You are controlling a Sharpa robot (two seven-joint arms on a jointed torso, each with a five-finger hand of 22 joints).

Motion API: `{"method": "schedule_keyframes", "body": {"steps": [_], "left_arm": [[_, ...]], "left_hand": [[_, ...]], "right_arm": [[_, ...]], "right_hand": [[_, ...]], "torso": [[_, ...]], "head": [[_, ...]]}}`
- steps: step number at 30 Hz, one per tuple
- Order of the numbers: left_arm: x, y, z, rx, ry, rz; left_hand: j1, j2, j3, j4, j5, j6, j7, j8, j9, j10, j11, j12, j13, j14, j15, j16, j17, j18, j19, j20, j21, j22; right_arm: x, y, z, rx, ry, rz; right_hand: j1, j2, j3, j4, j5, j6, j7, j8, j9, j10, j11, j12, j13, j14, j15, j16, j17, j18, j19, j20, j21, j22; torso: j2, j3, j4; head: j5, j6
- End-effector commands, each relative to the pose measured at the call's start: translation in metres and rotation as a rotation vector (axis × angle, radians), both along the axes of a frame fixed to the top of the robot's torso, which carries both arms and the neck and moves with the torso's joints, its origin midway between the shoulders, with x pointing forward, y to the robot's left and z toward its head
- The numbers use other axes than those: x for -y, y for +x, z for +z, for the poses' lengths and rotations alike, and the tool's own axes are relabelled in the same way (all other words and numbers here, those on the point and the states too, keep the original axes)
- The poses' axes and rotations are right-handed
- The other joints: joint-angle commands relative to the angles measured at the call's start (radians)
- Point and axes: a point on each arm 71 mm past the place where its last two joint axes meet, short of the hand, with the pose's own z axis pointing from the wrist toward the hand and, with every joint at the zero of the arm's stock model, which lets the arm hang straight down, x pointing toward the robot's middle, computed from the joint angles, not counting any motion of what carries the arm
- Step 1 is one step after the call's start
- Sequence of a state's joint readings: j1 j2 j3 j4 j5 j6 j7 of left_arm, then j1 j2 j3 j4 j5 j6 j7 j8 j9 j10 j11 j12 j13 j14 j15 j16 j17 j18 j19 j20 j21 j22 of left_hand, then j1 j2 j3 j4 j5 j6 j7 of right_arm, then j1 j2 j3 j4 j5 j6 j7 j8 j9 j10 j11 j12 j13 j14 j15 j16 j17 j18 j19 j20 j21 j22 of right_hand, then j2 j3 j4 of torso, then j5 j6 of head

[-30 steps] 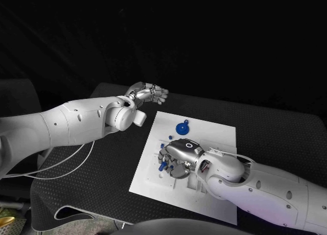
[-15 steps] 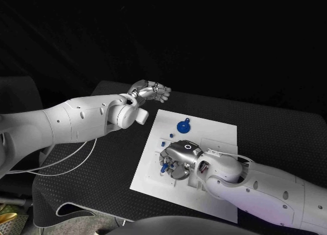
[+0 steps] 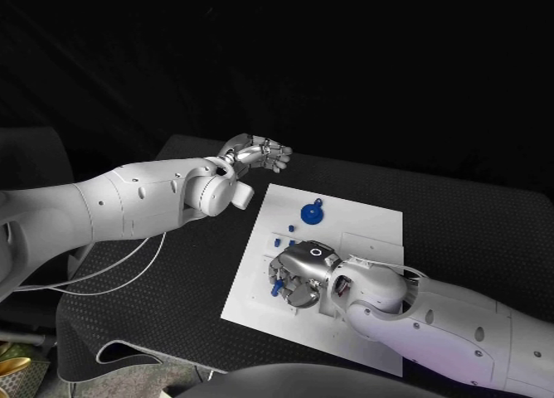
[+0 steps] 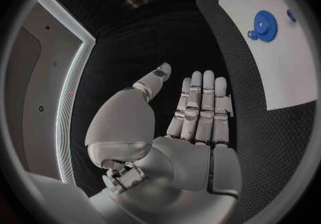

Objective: Assemble the parts on the task board

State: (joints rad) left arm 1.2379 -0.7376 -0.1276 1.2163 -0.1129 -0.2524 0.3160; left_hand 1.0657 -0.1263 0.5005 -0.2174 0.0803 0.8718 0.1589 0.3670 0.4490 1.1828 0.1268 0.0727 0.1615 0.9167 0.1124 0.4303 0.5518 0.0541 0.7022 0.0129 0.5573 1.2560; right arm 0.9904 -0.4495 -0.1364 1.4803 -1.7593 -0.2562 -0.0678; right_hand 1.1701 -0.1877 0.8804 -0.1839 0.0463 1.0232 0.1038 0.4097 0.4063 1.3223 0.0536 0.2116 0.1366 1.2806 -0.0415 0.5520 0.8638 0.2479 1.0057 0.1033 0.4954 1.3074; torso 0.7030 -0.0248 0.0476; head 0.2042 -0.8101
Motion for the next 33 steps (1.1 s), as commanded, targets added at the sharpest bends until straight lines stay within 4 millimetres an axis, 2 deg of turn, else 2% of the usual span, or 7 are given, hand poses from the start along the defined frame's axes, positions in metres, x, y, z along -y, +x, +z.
{"method": "schedule_keyframes", "body": {"steps": [1, 15, 33], "left_arm": [[0.003, 0.000, 0.001, 0.002, -0.012, -0.016], [0.003, -0.001, 0.001, 0.000, -0.012, -0.016], [0.004, -0.001, 0.001, -0.001, -0.012, -0.018]], "left_hand": [[0.004, 0.004, 0.000, 0.007, 0.003, -0.005, -0.001, 0.005, -0.001, -0.005, 0.001, -0.001, -0.001, 0.003, 0.004, -0.004, 0.001, 0.020, 0.007, 0.003, -0.007, 0.001], [0.004, 0.004, 0.000, 0.008, 0.003, -0.005, -0.001, 0.005, -0.002, -0.005, 0.001, -0.001, -0.002, 0.003, 0.004, -0.005, 0.003, 0.020, 0.008, 0.003, -0.007, 0.001], [0.004, 0.003, 0.000, 0.008, 0.003, -0.005, -0.001, 0.006, -0.003, -0.005, 0.001, -0.001, -0.003, 0.004, 0.004, -0.007, 0.005, 0.020, 0.010, 0.003, -0.008, 0.001]], "right_arm": [[-0.001, -0.001, -0.001, 0.002, -0.018, 0.010], [-0.001, 0.000, -0.004, 0.077, -0.085, 0.024], [-0.015, -0.014, -0.007, 0.117, -0.134, 0.087]], "right_hand": [[-0.002, 0.008, 0.000, -0.007, 0.002, 0.007, -0.001, 0.004, 0.047, 0.007, 0.000, -0.004, 0.002, 0.002, -0.004, 0.002, 0.001, 0.014, 0.003, 0.000, 0.006, 0.019], [-0.003, 0.009, 0.001, -0.011, 0.002, 0.006, -0.001, 0.004, 0.049, 0.006, 0.000, -0.006, 0.003, 0.002, -0.004, 0.002, 0.003, 0.014, 0.003, 0.000, 0.007, 0.019], [-0.004, 0.006, 0.003, -0.017, 0.002, 0.008, -0.001, 0.004, 0.052, 0.007, 0.000, -0.007, 0.006, 0.002, -0.004, 0.001, 0.005, 0.014, 0.002, 0.000, 0.008, 0.019]], "torso": [[-0.001, -0.0009, -0.0001], [0.000, -0.0007, -0.0002], [0.000, -0.0005, 0.0003]], "head": [[0.000, -0.002], [0.001, -0.003], [0.002, -0.007]]}}
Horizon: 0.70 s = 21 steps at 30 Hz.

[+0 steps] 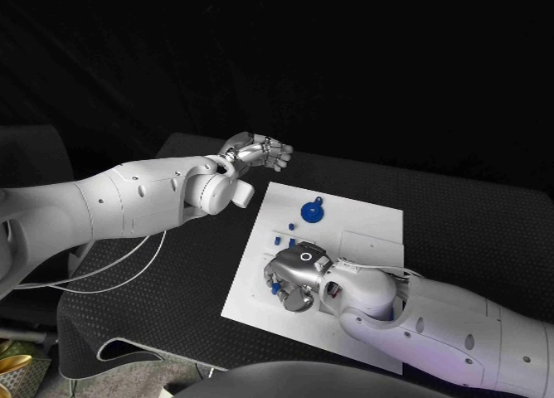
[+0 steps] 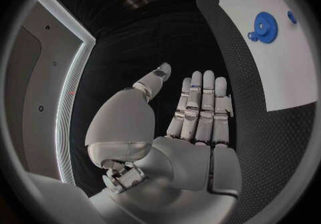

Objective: Assemble the parts on the task board

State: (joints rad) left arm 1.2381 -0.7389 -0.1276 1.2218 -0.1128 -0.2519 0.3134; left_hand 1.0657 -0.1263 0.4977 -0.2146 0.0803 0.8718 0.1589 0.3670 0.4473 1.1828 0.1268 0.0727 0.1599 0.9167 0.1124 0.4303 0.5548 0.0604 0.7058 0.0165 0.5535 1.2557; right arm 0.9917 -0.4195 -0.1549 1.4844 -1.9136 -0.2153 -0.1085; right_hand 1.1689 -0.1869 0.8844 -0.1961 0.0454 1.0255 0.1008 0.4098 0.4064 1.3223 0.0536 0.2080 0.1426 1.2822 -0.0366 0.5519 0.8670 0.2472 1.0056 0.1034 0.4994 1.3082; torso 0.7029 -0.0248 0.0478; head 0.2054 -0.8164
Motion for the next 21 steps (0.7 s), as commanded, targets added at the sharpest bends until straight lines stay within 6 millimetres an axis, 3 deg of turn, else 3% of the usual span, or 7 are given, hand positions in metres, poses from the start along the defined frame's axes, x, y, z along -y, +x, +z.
{"method": "schedule_keyframes", "body": {"steps": [1, 9, 15, 16, 18, 21], "left_arm": [[0.0025, -0.0003, 0.0013, 0.002, -0.011, -0.014], [0.0028, -0.0005, 0.0013, 0.000, -0.011, -0.014], [0.0016, -0.0006, 0.0012, -0.001, -0.009, -0.011], [0.0015, -0.0006, 0.0012, -0.001, -0.009, -0.010], [0.0009, -0.0006, 0.0012, -0.001, -0.008, -0.009], [0.0007, -0.0005, 0.0011, -0.002, -0.008, -0.008]], "left_hand": [[0.004, 0.003, 0.002, 0.006, 0.003, -0.005, -0.001, 0.006, -0.001, -0.005, 0.001, -0.001, -0.001, 0.004, 0.004, -0.007, 0.002, 0.014, 0.006, -0.001, -0.004, 0.002], [0.004, 0.003, 0.002, 0.006, 0.003, -0.005, -0.001, 0.006, -0.001, -0.005, 0.001, -0.001, -0.001, 0.004, 0.004, -0.007, 0.003, 0.014, 0.006, -0.001, -0.005, 0.002], [0.004, 0.002, 0.002, 0.006, 0.003, -0.006, -0.001, 0.006, -0.002, -0.006, 0.001, -0.002, -0.002, 0.003, 0.004, -0.009, 0.003, 0.014, 0.007, -0.001, -0.005, 0.002], [0.004, 0.002, 0.002, 0.006, 0.002, -0.006, -0.001, 0.006, -0.002, -0.006, 0.001, -0.002, -0.002, 0.003, 0.004, -0.009, 0.004, 0.014, 0.007, -0.001, -0.005, 0.002], [0.004, 0.001, 0.002, 0.006, 0.002, -0.007, -0.001, 0.006, -0.002, -0.007, 0.001, -0.002, -0.002, 0.003, 0.004, -0.010, 0.004, 0.015, 0.008, -0.001, -0.006, 0.002], [0.005, 0.001, 0.002, 0.006, 0.002, -0.007, 0.000, 0.006, -0.002, -0.007, 0.002, -0.002, -0.003, 0.002, 0.004, -0.010, 0.004, 0.015, 0.008, -0.001, -0.006, 0.002]], "right_arm": [[-0.0013, -0.0030, -0.0034, 0.008, -0.038, 0.016], [-0.0002, -0.0015, -0.0037, -0.013, -0.021, 0.000], [0.0025, 0.0013, -0.0025, -0.029, 0.025, -0.023], [0.0029, 0.0015, -0.0020, -0.027, 0.032, -0.024], [0.0043, 0.0028, -0.0010, -0.023, 0.050, -0.033], [0.0056, 0.0036, -0.0002, -0.020, 0.061, -0.038]], "right_hand": [[-0.003, 0.005, -0.001, -0.005, 0.003, 0.005, 0.002, 0.004, 0.052, 0.007, 0.000, -0.003, 0.000, 0.001, -0.008, 0.001, 0.002, 0.015, 0.002, 0.000, 0.004, 0.018], [-0.015, -0.002, 0.004, -0.002, 0.006, -0.003, 0.005, -0.003, 0.052, -0.004, 0.005, -0.014, 0.001, -0.003, -0.004, -0.004, 0.003, 0.015, -0.004, 0.003, 0.003, 0.017], [-0.062, -0.049, -0.060, -0.022, 0.071, -0.049, 0.027, -0.039, 0.037, -0.056, 0.028, -0.056, -0.008, -0.019, 0.013, -0.023, 0.001, 0.015, -0.029, 0.014, 0.000, 0.018], [-0.076, -0.068, -0.087, -0.032, 0.103, -0.087, 0.044, -0.062, 0.026, -0.100, 0.045, -0.083, -0.020, -0.042, 0.029, -0.038, -0.003, 0.011, -0.052, 0.019, -0.010, 0.015], [-0.091, -0.081, -0.158, -0.051, 0.175, -0.136, 0.067, -0.089, 0.013, -0.160, 0.074, -0.121, -0.044, -0.091, 0.055, -0.071, -0.017, 0.002, -0.108, 0.032, -0.036, 0.013], [-0.102, -0.094, -0.213, -0.057, 0.180, -0.171, 0.081, -0.105, 0.005, -0.195, 0.086, -0.140, -0.060, -0.111, 0.070, -0.086, -0.025, 0.000, -0.131, 0.040, -0.048, 0.012]], "torso": [[0.000, -0.0008, -0.0001], [0.000, -0.0011, -0.0005], [0.000, -0.0006, -0.0008], [0.000, -0.0003, -0.0009], [0.000, -0.0001, -0.0009], [0.000, 0.0005, -0.0010]], "head": [[0.000, -0.001], [0.000, 0.000], [0.000, 0.001], [-0.001, 0.002], [-0.001, 0.002], [-0.001, 0.002]]}}
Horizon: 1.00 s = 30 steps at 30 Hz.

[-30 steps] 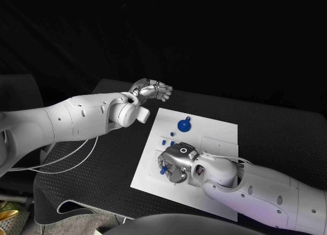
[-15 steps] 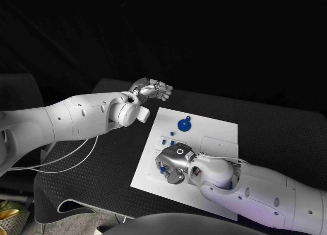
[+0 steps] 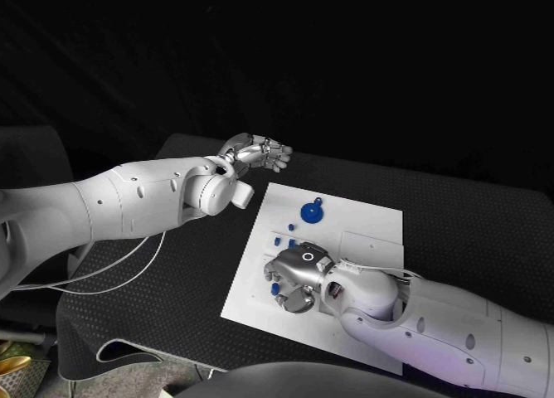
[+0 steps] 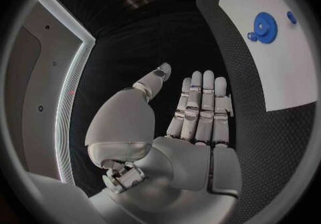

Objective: Assemble the parts on the task board

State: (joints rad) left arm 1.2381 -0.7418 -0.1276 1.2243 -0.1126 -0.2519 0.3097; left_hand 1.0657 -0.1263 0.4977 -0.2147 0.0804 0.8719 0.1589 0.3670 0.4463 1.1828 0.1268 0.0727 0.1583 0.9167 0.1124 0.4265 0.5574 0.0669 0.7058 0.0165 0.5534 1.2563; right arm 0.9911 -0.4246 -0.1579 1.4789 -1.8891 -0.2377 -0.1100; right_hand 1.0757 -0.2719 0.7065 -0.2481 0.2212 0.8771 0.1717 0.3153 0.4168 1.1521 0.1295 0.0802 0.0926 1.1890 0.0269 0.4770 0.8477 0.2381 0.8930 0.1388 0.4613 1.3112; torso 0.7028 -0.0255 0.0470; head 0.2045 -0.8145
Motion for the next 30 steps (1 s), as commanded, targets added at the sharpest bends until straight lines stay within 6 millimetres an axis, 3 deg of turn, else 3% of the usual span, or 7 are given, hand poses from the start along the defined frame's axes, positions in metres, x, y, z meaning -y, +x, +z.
{"method": "schedule_keyframes", "body": {"steps": [1, 8, 14, 18, 19, 25, 30], "left_arm": [[0.001, 0.000, 0.001, 0.002, -0.009, -0.009], [0.000, 0.000, 0.001, 0.003, -0.009, -0.008], [-0.001, 0.000, 0.001, 0.009, -0.007, -0.001], [-0.003, 0.001, 0.002, 0.020, -0.003, 0.012], [-0.003, 0.002, 0.002, 0.020, -0.003, 0.013], [-0.008, 0.003, 0.000, 0.021, 0.003, 0.023], [-0.010, 0.003, -0.004, 0.014, 0.006, 0.026]], "left_hand": [[0.005, 0.001, 0.002, 0.006, 0.002, -0.007, 0.000, 0.006, -0.001, -0.007, 0.002, -0.002, -0.001, 0.002, 0.004, -0.007, 0.002, 0.008, 0.008, -0.001, -0.006, 0.001], [0.005, 0.001, 0.002, 0.006, 0.002, -0.007, 0.000, 0.006, -0.002, -0.008, 0.002, -0.003, -0.002, 0.002, 0.004, -0.008, 0.003, 0.008, 0.009, -0.001, -0.006, 0.001], [0.006, 0.001, 0.003, 0.006, 0.002, -0.007, 0.000, 0.006, -0.002, -0.008, 0.002, -0.002, -0.002, 0.002, 0.004, -0.008, 0.003, 0.009, 0.009, -0.001, -0.007, 0.002], [0.007, 0.002, 0.004, 0.006, 0.003, -0.005, -0.001, 0.008, -0.002, -0.003, 0.000, 0.001, -0.002, 0.006, 0.003, -0.009, 0.007, 0.010, 0.012, -0.001, -0.007, 0.002], [0.007, 0.002, 0.004, 0.007, 0.004, -0.005, -0.001, 0.009, -0.003, 0.000, 0.000, 0.002, -0.001, 0.007, 0.003, -0.009, 0.008, 0.010, 0.014, -0.001, -0.007, 0.002], [0.007, 0.003, 0.003, 0.008, 0.005, -0.001, -0.003, 0.012, -0.003, 0.009, -0.004, 0.006, 0.000, 0.012, 0.002, -0.010, 0.013, 0.011, 0.017, -0.002, -0.008, 0.004], [0.006, 0.005, 0.002, 0.009, 0.005, 0.001, -0.004, 0.014, -0.004, 0.013, -0.006, 0.008, 0.001, 0.015, 0.001, -0.011, 0.016, 0.011, 0.020, -0.003, -0.008, 0.005]], "right_arm": [[0.002, 0.002, 0.002, -0.006, 0.049, -0.018], [0.011, 0.004, 0.010, 0.015, 0.125, -0.042], [0.026, 0.012, 0.031, -0.033, 0.211, -0.089], [0.046, 0.031, 0.049, -0.097, 0.209, -0.155], [0.054, 0.038, 0.054, -0.115, 0.224, -0.183], [0.099, 0.063, 0.071, -0.250, 0.297, -0.323], [0.133, 0.075, 0.075, -0.338, 0.269, -0.432]], "right_hand": [[-0.012, -0.012, -0.054, -0.006, -0.003, -0.033, 0.014, -0.015, -0.008, -0.038, 0.015, -0.015, -0.016, -0.027, 0.011, -0.017, -0.009, 0.007, -0.028, 0.008, -0.016, 0.008], [-0.028, -0.023, -0.142, -0.006, 0.014, -0.075, 0.015, -0.027, -0.014, -0.116, 0.038, -0.015, -0.026, -0.053, 0.030, -0.036, -0.028, 0.008, -0.060, 0.021, -0.036, 0.008], [-0.019, -0.022, -0.151, 0.004, 0.016, -0.067, 0.011, -0.018, -0.012, -0.113, 0.035, -0.007, -0.023, -0.039, 0.026, -0.029, -0.031, 0.015, -0.047, 0.022, -0.032, 0.010], [-0.024, -0.012, -0.160, 0.027, 0.017, -0.086, -0.037, -0.021, -0.014, -0.056, 0.013, 0.024, -0.012, -0.002, 0.005, -0.005, -0.025, 0.024, -0.009, 0.018, -0.013, 0.015], [-0.023, -0.009, -0.163, 0.032, 0.010, -0.075, -0.019, -0.014, -0.011, -0.047, 0.008, 0.028, -0.011, 0.014, -0.001, 0.005, -0.022, 0.024, 0.006, 0.012, -0.005, 0.016], [0.010, 0.028, -0.146, 0.044, -0.038, -0.020, 0.002, 0.019, -0.002, 0.034, -0.026, 0.070, 0.008, 0.096, -0.037, 0.063, -0.001, 0.024, 0.093, -0.024, 0.040, 0.020], [0.019, 0.054, -0.112, 0.055, -0.079, 0.039, -0.017, 0.044, 0.013, 0.133, -0.070, 0.135, 0.079, 0.113, -0.074, 0.168, 0.047, 0.024, 0.145, -0.054, 0.104, 0.022]], "torso": [[0.000, 0.0012, 0.0001], [0.000, 0.0010, -0.0002], [0.000, 0.0011, -0.0010], [-0.002, 0.0014, -0.0020], [-0.002, 0.0017, -0.0018], [-0.004, 0.0004, -0.0046], [-0.009, 0.0034, -0.0141]], "head": [[0.000, 0.001], [-0.001, 0.004], [-0.005, 0.009], [-0.014, 0.017], [-0.015, 0.019], [-0.035, 0.031], [-0.049, 0.041]]}}
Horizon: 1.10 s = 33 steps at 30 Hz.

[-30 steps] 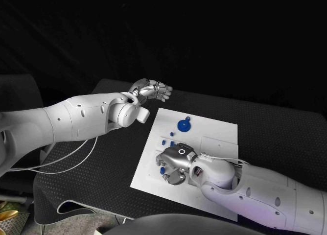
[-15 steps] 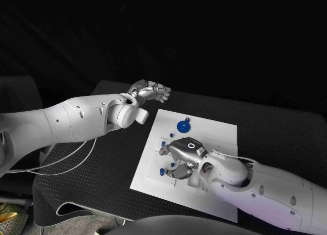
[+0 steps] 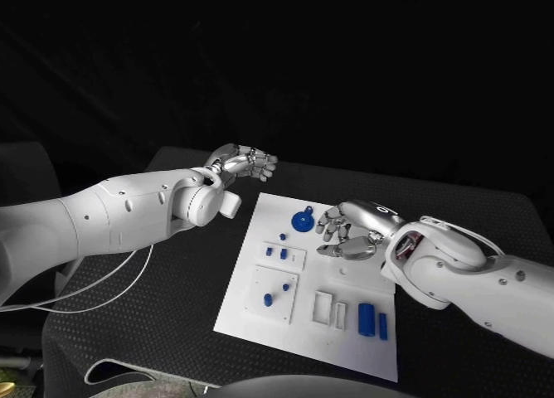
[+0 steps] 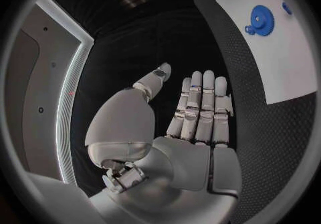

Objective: Assemble the parts on the task board

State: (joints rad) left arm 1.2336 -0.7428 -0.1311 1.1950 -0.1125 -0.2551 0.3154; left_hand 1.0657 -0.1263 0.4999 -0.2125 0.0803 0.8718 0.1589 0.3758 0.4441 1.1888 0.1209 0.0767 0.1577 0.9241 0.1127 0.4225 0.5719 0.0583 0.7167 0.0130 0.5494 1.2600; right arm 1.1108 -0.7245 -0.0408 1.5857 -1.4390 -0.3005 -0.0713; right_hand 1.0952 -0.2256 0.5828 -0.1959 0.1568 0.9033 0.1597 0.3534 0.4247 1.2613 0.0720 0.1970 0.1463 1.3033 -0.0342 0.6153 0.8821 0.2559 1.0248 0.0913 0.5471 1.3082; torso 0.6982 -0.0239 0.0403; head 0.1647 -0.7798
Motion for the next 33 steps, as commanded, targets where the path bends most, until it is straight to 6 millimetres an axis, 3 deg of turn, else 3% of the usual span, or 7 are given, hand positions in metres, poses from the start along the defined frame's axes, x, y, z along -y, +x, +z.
{"method": "schedule_keyframes", "body": {"steps": [1, 7, 8, 12, 16, 23, 33], "left_arm": [[0.001, 0.000, -0.001, 0.011, -0.008, -0.003], [0.001, -0.001, -0.005, -0.001, -0.009, -0.010], [0.001, -0.001, -0.005, -0.002, -0.010, -0.011], [0.001, -0.003, -0.008, -0.008, -0.013, -0.017], [0.002, -0.003, -0.009, -0.010, -0.015, -0.020], [0.003, -0.006, -0.011, -0.018, -0.020, -0.028], [0.005, -0.007, -0.012, -0.025, -0.023, -0.037]], "left_hand": [[0.006, 0.005, 0.000, 0.007, 0.005, 0.001, -0.004, 0.006, -0.002, 0.008, 0.000, 0.005, 0.002, 0.008, 0.000, -0.007, 0.002, 0.020, 0.009, 0.001, -0.004, 0.001], [0.006, 0.006, -0.001, 0.008, 0.005, 0.002, -0.005, 0.007, -0.002, 0.010, -0.001, 0.005, 0.002, 0.009, 0.000, -0.007, 0.003, 0.020, 0.010, 0.000, -0.004, 0.002], [0.005, 0.006, -0.001, 0.008, 0.004, 0.003, -0.005, 0.007, -0.002, 0.011, -0.001, 0.006, 0.002, 0.009, 0.000, -0.008, 0.004, 0.020, 0.010, 0.000, -0.004, 0.002], [0.004, 0.007, -0.002, 0.009, 0.003, 0.004, -0.005, 0.008, -0.002, 0.013, -0.002, 0.007, 0.002, 0.010, 0.000, -0.009, 0.005, 0.019, 0.010, 0.000, -0.005, 0.003], [0.003, 0.008, -0.003, 0.009, 0.003, 0.005, -0.006, 0.009, -0.003, 0.014, -0.003, 0.007, 0.002, 0.011, -0.001, -0.009, 0.006, 0.019, 0.011, 0.000, -0.005, 0.003], [-0.001, 0.008, -0.005, 0.010, 0.003, 0.005, -0.006, 0.009, -0.003, 0.015, -0.003, 0.007, 0.002, 0.011, -0.001, -0.011, 0.008, 0.019, 0.011, 0.000, -0.006, 0.004], [-0.006, 0.008, -0.008, 0.012, 0.002, 0.004, -0.006, 0.009, -0.005, 0.014, -0.003, 0.006, 0.002, 0.011, 0.000, -0.014, 0.010, 0.018, 0.011, -0.001, -0.008, 0.005]], "right_arm": [[0.016, 0.003, -0.007, -0.204, 0.041, -0.067], [0.048, 0.004, -0.017, -0.390, 0.033, -0.170], [0.051, 0.003, -0.018, -0.409, 0.040, -0.181], [0.067, -0.005, -0.022, -0.483, 0.023, -0.232], [0.078, -0.013, -0.028, -0.594, -0.044, -0.246], [0.090, -0.034, -0.042, -0.799, -0.210, -0.237], [0.095, -0.055, -0.059, -0.900, -0.305, -0.272]], "right_hand": [[0.000, 0.012, 0.018, 0.005, -0.027, 0.020, -0.010, 0.009, 0.008, 0.044, -0.021, 0.035, 0.042, 0.001, -0.021, 0.044, 0.018, 0.006, 0.019, -0.010, 0.028, 0.025], [-0.060, 0.008, 0.011, 0.042, -0.016, 0.033, -0.044, 0.001, 0.049, -0.036, -0.066, 0.439, 0.475, -0.003, -0.067, 0.331, 0.142, 0.004, 0.065, -0.056, 0.202, 0.026], [-0.071, -0.001, 0.036, 0.051, -0.032, 0.030, -0.046, -0.005, 0.064, -0.141, -0.065, 0.591, 0.625, -0.039, -0.065, 0.405, 0.174, 0.005, 0.037, -0.069, 0.251, 0.027], [-0.117, 0.001, 0.013, 0.073, -0.009, 0.041, -0.052, -0.003, 0.088, -0.143, -0.074, 0.739, 0.743, -0.016, -0.075, 0.500, 0.205, 0.006, 0.062, -0.082, 0.327, 0.025], [-0.145, 0.006, 0.003, 0.093, -0.012, 0.069, -0.065, 0.011, 0.113, -0.109, -0.088, 0.872, 0.840, 0.001, -0.087, 0.554, 0.225, 0.006, 0.087, -0.100, 0.366, 0.023], [-0.215, 0.071, -0.024, 0.127, 0.002, 0.094, -0.077, 0.016, 0.137, -0.095, -0.102, 0.950, 0.911, 0.015, -0.103, 0.583, 0.236, 0.006, 0.106, -0.125, 0.392, 0.018], [-0.271, 0.117, 0.009, 0.126, -0.044, 0.101, -0.079, -0.003, 0.141, -0.078, -0.103, 0.963, 0.942, 0.015, -0.103, 0.591, 0.237, 0.006, 0.097, -0.133, 0.404, 0.017]], "torso": [[-0.005, 0.0021, -0.0085], [-0.013, 0.0051, -0.0167], [-0.013, 0.0059, -0.0187], [-0.016, 0.0085, -0.0254], [-0.020, 0.0093, -0.0292], [-0.024, 0.0103, -0.0377], [-0.024, 0.0080, -0.0376]], "head": [[-0.011, 0.008], [-0.035, 0.009], [-0.040, 0.008], [-0.064, 0.007], [-0.082, 0.006], [-0.105, 0.001], [-0.131, -0.009]]}}
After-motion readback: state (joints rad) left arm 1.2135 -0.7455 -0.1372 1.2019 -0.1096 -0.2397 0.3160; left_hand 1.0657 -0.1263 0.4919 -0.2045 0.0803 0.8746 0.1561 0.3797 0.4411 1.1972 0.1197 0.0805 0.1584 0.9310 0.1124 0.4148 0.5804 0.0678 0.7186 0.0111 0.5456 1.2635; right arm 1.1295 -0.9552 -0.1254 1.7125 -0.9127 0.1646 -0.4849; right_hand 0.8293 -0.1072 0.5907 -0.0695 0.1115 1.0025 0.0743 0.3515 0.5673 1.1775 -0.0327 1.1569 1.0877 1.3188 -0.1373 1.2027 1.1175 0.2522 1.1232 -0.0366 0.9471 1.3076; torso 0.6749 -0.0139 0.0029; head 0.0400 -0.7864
